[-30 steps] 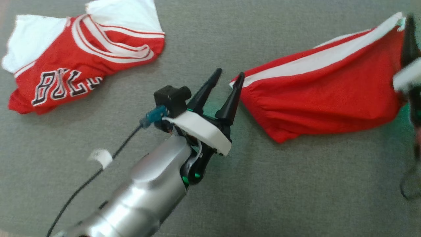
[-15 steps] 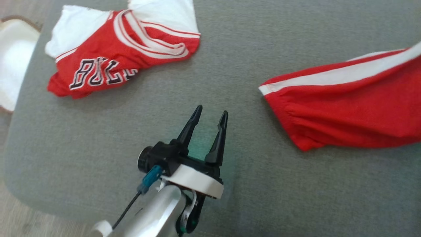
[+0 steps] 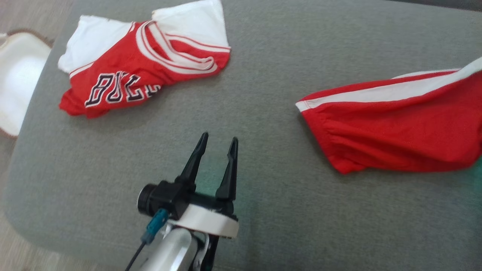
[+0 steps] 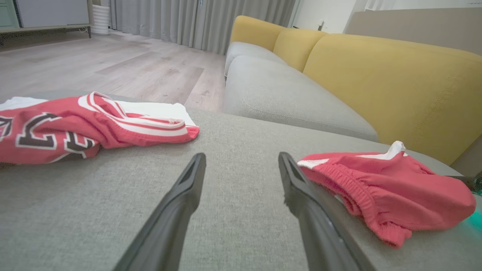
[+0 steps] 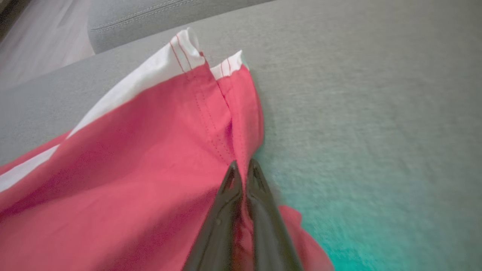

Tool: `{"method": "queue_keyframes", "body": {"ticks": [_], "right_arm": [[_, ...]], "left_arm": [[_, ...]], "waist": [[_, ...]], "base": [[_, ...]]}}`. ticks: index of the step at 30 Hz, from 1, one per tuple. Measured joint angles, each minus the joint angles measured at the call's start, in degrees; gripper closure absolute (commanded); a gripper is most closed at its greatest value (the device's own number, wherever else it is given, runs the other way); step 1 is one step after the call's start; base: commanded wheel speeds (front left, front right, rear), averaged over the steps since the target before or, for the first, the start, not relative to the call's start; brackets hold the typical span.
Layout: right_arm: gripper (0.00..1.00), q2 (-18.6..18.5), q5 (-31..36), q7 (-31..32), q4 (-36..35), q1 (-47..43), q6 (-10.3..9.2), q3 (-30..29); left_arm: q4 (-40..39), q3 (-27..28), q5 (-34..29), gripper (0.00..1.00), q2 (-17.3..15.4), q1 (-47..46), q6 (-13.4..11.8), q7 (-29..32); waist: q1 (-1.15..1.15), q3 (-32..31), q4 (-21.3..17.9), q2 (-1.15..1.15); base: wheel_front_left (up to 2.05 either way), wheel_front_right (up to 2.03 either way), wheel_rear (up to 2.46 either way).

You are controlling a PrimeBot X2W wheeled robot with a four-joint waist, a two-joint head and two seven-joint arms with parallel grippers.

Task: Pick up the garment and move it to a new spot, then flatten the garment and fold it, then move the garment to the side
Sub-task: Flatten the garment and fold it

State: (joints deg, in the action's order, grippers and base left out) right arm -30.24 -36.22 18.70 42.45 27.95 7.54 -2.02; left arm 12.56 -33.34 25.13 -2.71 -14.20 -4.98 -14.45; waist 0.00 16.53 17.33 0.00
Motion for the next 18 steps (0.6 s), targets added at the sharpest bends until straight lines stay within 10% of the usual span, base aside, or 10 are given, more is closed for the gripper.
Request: {"method": "queue_keyframes", "body": {"ticks": [18], "right_arm": [[1.0,0.59,3.44,-8.91,-1.96,-4.42,0.0,-2.64]], "left_arm": [[1.14,3.75,-3.09,0.0,-0.12,6.03,2.75,0.0]], "waist": [[-0.01,-7.43,-8.34,0.0]], "base": [[0.0,0.0,0.0]]}}
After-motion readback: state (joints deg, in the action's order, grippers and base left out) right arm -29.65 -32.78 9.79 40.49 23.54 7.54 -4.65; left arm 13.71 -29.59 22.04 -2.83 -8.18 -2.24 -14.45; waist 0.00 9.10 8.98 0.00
